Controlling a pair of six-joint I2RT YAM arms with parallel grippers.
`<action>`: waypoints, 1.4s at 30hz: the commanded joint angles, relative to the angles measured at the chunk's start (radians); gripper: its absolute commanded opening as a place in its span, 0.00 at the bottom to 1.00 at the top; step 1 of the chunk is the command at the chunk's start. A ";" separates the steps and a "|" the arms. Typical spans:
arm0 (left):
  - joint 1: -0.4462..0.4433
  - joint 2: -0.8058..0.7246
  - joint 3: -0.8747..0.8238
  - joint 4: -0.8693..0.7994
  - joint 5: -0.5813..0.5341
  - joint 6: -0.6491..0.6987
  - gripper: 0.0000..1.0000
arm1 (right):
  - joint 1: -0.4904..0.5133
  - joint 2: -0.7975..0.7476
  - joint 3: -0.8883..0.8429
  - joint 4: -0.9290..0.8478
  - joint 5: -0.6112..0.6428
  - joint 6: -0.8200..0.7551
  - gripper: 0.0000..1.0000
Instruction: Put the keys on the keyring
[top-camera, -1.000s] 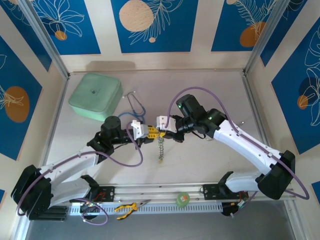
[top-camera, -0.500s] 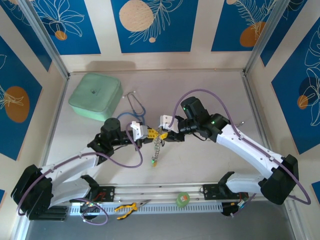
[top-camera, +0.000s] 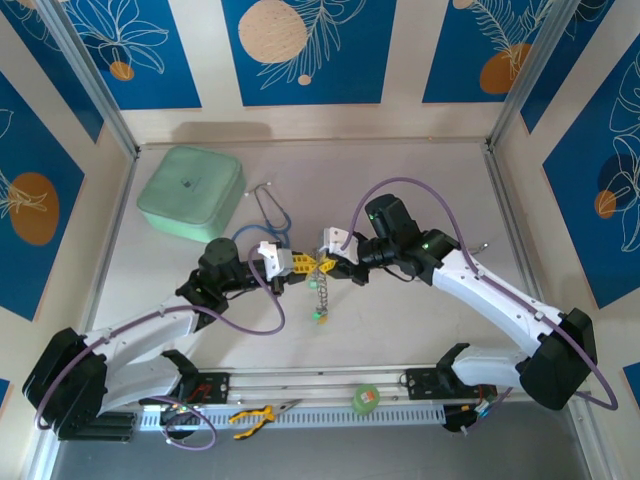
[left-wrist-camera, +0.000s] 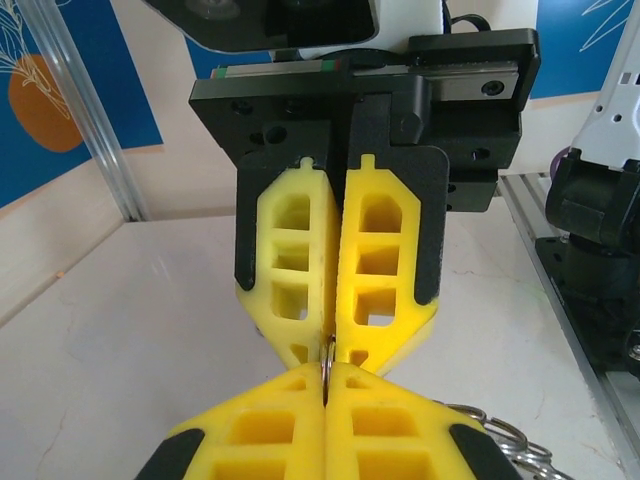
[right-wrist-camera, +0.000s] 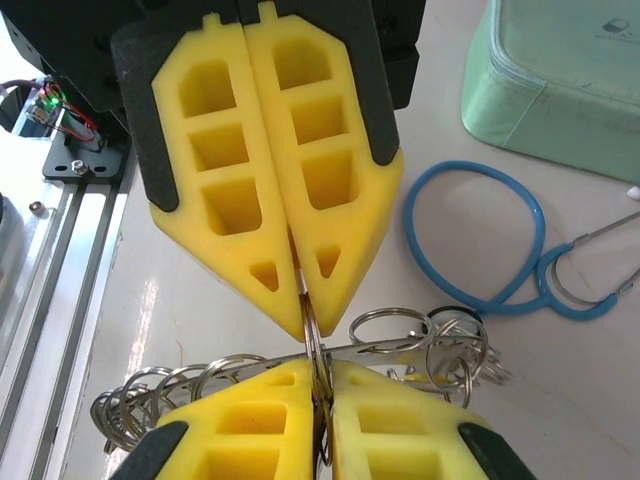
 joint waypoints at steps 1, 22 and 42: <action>-0.007 0.001 -0.002 0.063 0.008 -0.022 0.00 | -0.007 -0.023 0.014 0.011 -0.074 0.006 0.04; -0.007 -0.033 0.150 -0.361 -0.021 0.191 0.23 | 0.144 0.101 0.260 -0.329 0.269 -0.196 0.00; -0.007 -0.039 0.035 -0.065 -0.016 0.066 0.00 | 0.042 -0.084 0.052 -0.091 0.124 -0.021 0.40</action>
